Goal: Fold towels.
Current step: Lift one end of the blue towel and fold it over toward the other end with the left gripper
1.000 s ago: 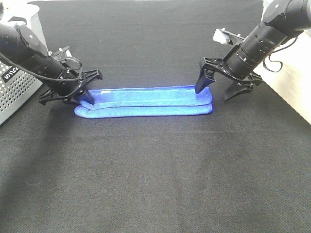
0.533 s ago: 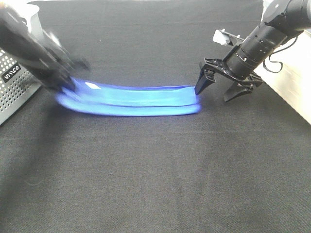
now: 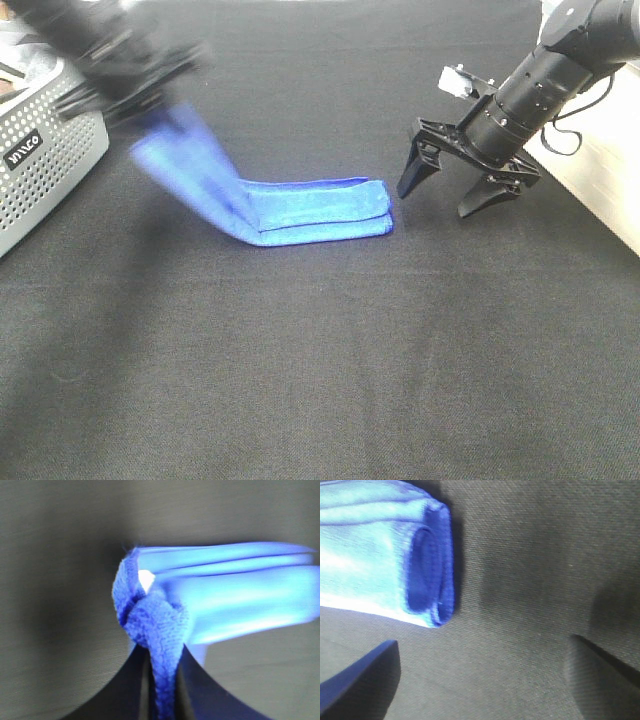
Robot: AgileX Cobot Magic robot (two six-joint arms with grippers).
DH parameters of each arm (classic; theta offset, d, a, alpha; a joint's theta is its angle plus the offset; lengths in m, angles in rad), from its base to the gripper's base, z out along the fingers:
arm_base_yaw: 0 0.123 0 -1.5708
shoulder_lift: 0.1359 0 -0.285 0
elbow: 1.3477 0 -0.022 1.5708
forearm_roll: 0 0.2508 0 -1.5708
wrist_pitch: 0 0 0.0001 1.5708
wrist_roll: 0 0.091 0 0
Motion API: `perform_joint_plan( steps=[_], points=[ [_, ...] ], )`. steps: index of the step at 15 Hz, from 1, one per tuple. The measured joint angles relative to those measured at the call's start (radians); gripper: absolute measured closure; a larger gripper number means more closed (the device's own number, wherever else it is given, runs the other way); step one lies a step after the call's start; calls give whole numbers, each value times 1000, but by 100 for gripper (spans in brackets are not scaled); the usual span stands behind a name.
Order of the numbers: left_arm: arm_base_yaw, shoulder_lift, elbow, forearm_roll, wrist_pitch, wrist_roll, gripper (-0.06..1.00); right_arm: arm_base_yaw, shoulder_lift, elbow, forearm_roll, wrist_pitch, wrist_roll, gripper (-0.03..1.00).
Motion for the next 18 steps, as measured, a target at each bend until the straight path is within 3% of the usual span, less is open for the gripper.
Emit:
perform_joint_plan(
  steps=[5, 10, 12, 13, 14, 16, 18],
  points=[
    [-136, 168, -131, -80, -59, -72, 87, 0, 0, 0, 7, 29, 0, 13],
    [-211, 342, -300, -182, -125, -118, 85, 0, 0, -3, 7, 74, 0, 13],
    [-231, 361, -326, -203, -155, -125, 71, 0, 0, -3, 7, 74, 0, 13],
    [-231, 361, -326, -203, -155, -125, 71, 0, 0, -3, 7, 74, 0, 13],
    [-239, 362, -329, -231, -182, -125, 50, 0, 0, -3, 7, 81, 0, 13],
    [-245, 362, -329, -304, -207, -125, 26, 0, 0, -3, 7, 95, 0, 13],
    [-241, 360, -329, -337, -211, -105, 20, 0, 0, -3, 7, 106, 0, 13]
  ],
)
